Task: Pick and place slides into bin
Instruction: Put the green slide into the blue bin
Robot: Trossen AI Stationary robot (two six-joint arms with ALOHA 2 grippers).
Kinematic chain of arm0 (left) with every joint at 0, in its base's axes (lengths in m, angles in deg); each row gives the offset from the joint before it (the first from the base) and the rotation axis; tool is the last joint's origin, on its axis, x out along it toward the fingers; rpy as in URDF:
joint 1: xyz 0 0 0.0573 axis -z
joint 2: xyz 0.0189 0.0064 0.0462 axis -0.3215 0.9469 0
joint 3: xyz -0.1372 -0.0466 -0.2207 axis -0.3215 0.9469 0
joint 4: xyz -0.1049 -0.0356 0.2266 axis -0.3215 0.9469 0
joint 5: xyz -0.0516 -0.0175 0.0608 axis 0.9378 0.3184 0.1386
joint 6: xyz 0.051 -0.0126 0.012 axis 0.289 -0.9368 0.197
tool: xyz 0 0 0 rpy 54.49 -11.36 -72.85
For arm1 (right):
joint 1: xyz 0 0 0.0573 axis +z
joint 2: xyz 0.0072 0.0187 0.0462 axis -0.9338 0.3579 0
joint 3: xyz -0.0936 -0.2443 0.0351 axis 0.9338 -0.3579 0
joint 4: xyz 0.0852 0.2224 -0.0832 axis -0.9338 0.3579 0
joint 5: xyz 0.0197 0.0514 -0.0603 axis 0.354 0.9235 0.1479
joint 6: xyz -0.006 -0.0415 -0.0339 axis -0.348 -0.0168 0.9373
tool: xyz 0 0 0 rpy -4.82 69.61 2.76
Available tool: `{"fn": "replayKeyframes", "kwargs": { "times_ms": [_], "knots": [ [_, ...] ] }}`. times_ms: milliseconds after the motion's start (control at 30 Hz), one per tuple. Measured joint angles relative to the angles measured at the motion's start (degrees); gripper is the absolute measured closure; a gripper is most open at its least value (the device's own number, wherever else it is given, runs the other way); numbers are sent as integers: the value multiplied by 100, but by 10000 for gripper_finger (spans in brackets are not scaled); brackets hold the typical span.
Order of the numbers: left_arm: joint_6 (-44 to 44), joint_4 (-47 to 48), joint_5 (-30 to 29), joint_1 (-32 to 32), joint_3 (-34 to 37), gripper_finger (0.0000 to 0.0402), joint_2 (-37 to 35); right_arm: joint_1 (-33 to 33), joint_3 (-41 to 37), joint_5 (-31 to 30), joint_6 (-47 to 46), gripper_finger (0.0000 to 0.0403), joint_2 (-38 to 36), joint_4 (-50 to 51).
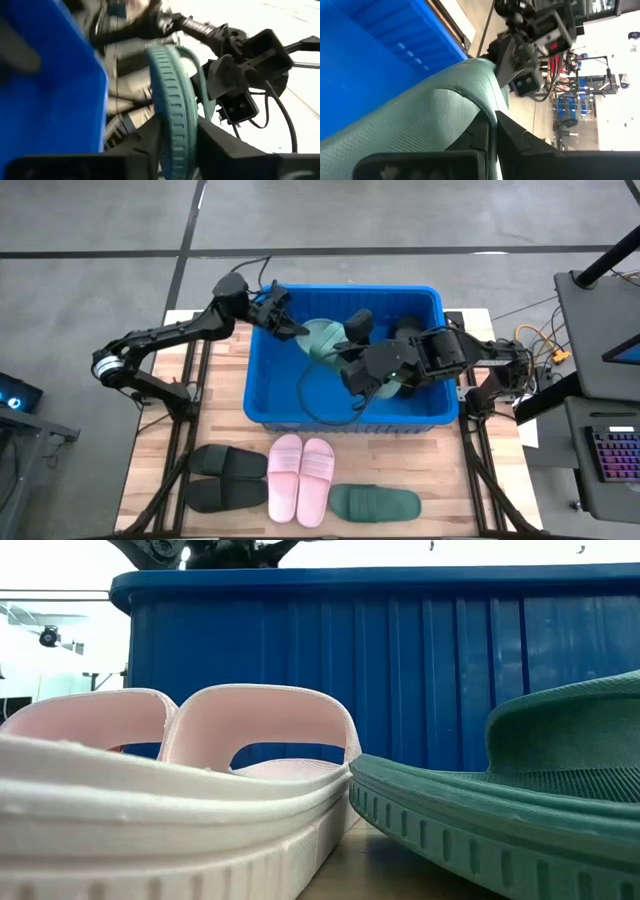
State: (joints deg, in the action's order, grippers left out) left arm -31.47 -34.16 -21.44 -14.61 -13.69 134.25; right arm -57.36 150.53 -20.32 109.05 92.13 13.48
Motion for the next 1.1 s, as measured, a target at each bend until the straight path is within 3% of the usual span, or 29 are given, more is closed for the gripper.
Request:
{"fn": "replayKeyframes", "kwargs": {
  "times_ms": [167,300,467,667,800,1000,1100],
  "knots": [
    [452,-381,-765,-18,-1,250,-7,-97,7,-123,66,393,-325,145],
    [863,-564,-1154,-147,-2,223,-5,-254,15,-162,-335,393,-686,273],
    [1044,-964,-1691,-175,-43,218,-31,-490,18,-184,-1134,394,-979,416],
    [1746,-2364,-2343,-177,-48,217,-89,-749,18,-181,-1976,394,-1090,564],
    [1980,-3100,-2457,-181,-83,217,-205,-928,15,-309,-2502,394,-973,596],
    [3079,-3175,-2451,-192,-67,217,-774,-1270,-19,-776,-3696,394,-779,936],
    [3732,-2612,-2497,-192,-67,217,-1135,-1357,-149,-858,-3919,394,-696,1030]
  ]
}}
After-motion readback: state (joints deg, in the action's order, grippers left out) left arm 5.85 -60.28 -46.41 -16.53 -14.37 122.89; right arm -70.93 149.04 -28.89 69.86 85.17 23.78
